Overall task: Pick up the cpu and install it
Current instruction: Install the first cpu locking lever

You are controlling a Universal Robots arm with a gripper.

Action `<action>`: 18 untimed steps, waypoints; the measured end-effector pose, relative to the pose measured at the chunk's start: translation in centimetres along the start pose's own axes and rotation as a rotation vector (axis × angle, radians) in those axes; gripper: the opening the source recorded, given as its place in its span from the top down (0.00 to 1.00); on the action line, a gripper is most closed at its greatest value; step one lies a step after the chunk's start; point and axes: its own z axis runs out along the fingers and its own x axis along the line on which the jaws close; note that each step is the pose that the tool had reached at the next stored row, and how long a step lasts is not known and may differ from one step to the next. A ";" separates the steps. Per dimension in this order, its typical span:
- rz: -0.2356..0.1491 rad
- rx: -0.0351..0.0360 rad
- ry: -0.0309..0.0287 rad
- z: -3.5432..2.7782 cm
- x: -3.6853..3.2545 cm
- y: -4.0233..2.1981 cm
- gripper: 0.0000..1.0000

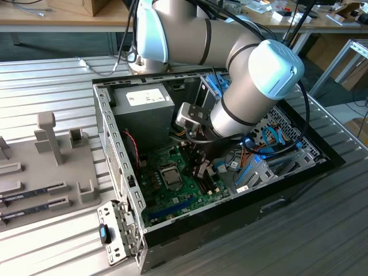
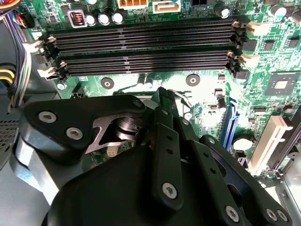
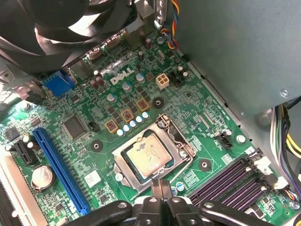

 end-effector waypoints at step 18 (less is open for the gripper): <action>-0.017 -0.0038 -0.0027 0.93 0.11 -0.28 0.89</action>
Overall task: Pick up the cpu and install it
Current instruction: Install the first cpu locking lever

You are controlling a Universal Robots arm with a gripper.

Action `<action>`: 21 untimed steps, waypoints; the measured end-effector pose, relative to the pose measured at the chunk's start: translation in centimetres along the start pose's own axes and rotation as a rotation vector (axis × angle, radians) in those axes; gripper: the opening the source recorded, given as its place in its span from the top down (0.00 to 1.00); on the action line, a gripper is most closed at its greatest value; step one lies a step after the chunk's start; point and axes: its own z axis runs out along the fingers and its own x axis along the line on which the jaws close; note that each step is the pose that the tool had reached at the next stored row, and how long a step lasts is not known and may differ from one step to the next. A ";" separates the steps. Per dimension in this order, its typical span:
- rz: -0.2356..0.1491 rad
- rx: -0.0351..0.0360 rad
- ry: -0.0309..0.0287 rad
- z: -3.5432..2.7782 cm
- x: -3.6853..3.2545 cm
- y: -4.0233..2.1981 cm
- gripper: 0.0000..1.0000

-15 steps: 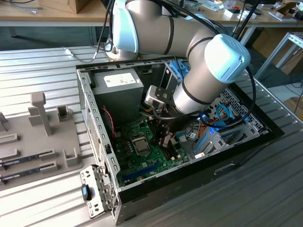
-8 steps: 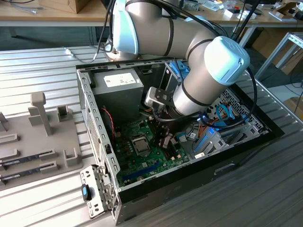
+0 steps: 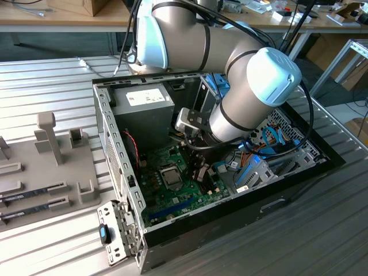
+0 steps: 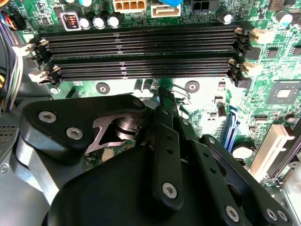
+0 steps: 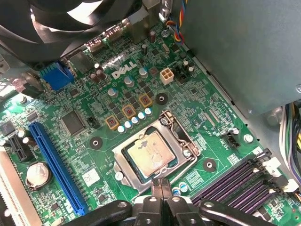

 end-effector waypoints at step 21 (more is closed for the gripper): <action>-0.011 -0.0351 -0.0498 0.51 0.77 -0.08 0.89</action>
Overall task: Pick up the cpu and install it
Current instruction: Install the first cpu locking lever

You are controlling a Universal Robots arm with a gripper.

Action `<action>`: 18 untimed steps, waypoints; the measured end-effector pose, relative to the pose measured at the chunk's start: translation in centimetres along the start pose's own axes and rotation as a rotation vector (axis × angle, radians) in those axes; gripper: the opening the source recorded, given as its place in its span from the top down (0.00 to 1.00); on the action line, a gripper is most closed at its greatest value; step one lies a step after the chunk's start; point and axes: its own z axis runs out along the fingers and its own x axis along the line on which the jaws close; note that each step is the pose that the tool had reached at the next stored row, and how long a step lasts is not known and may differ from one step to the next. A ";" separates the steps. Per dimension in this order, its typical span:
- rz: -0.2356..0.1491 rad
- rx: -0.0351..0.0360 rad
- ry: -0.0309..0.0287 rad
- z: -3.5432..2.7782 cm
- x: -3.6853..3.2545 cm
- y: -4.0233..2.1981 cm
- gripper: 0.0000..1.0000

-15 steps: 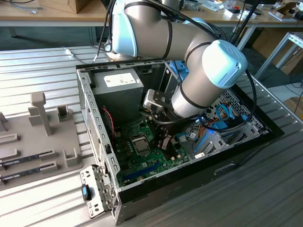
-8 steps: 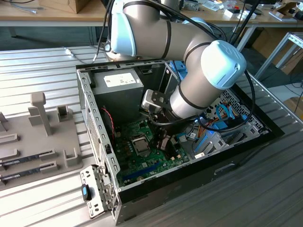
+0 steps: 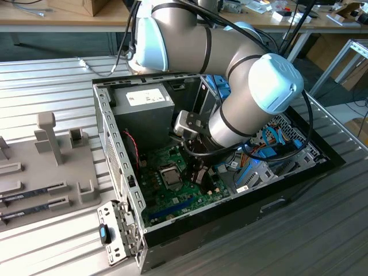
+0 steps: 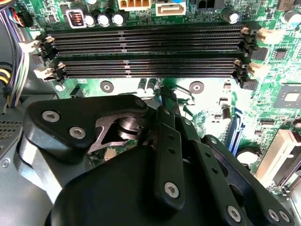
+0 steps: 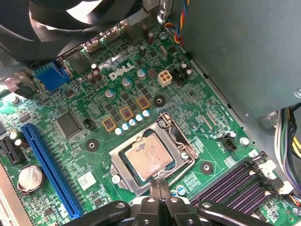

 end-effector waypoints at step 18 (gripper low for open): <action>-0.001 -0.0036 -0.0053 -1.29 0.17 0.17 0.89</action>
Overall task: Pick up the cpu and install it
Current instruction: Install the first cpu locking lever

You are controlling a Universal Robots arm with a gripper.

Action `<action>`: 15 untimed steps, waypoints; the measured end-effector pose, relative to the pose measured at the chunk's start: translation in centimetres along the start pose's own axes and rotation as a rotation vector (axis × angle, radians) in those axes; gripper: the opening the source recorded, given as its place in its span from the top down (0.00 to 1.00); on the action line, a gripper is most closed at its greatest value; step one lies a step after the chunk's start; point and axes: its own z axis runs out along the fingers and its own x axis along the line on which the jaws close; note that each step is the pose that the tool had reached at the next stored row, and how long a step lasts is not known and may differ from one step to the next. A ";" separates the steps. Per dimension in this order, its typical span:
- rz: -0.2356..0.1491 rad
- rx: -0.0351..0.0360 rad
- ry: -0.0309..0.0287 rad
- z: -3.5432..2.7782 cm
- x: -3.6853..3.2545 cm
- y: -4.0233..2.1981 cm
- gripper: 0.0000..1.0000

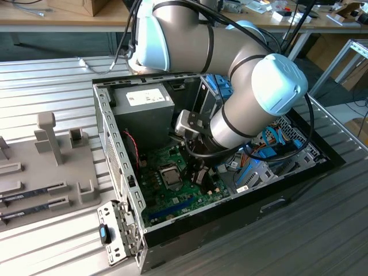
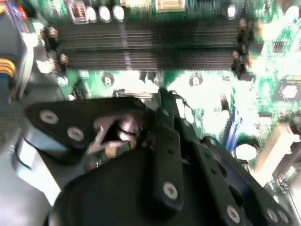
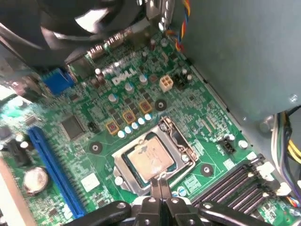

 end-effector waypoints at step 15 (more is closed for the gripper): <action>0.003 0.0090 0.0130 -0.12 0.01 0.00 0.89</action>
